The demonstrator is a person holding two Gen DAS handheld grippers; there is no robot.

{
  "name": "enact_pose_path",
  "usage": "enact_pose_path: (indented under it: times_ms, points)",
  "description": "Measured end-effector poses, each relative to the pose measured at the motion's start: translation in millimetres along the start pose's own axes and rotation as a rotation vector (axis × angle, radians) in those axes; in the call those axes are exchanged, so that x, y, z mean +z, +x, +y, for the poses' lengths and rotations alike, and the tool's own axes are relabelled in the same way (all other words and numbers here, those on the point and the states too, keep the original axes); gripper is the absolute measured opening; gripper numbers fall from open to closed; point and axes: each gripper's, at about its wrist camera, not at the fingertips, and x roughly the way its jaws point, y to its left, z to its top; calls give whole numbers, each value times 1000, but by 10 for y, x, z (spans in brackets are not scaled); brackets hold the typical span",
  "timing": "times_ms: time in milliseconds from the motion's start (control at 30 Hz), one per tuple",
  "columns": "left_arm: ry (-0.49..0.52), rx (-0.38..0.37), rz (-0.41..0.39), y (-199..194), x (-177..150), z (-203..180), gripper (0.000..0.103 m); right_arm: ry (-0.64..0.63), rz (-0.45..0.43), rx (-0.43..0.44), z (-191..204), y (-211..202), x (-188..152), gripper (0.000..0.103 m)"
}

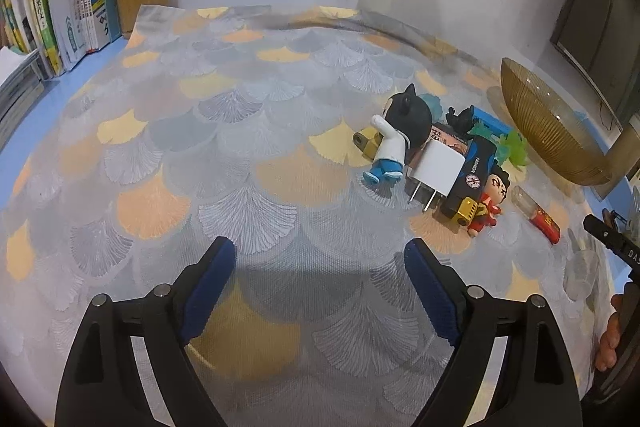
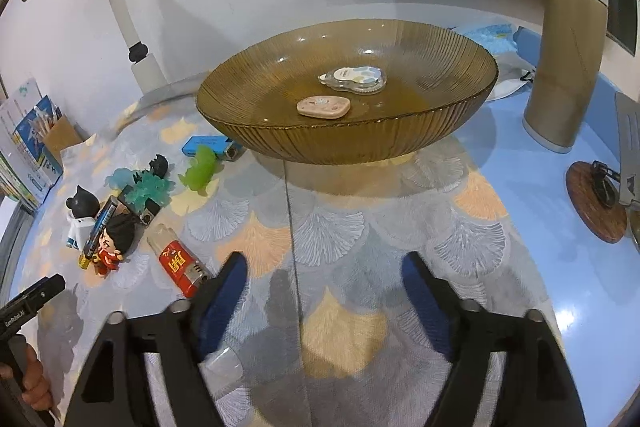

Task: Organize rigid objects
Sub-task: 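Grasp the black-and-white cartoon figure with the left tool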

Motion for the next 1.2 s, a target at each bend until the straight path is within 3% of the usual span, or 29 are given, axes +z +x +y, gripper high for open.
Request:
enact_pose_path:
  times_ms: [300, 500, 733, 833, 933, 1067, 1200]
  points:
    - [3, -2, 2, 2, -8, -6, 88, -26, 2, -1, 48, 20, 8, 83]
    - [-1, -44, 2, -27, 24, 30, 87, 4, -10, 34, -21, -24, 13, 83]
    - [145, -55, -38, -134, 285, -98, 84, 70, 53, 217, -99, -213, -80, 83]
    - [180, -97, -31, -51, 451, -190, 79, 10, 64, 204, 53, -320, -188, 83]
    - [163, -149, -16, 89, 614, -219, 79, -32, 88, 195, 190, -338, -278, 83]
    - [64, -225, 40, 332, 789, -151, 79, -58, 120, 177, 269, -279, -361, 82]
    - [43, -241, 72, 509, 844, -170, 78, -35, 147, 201, 274, -200, -344, 83]
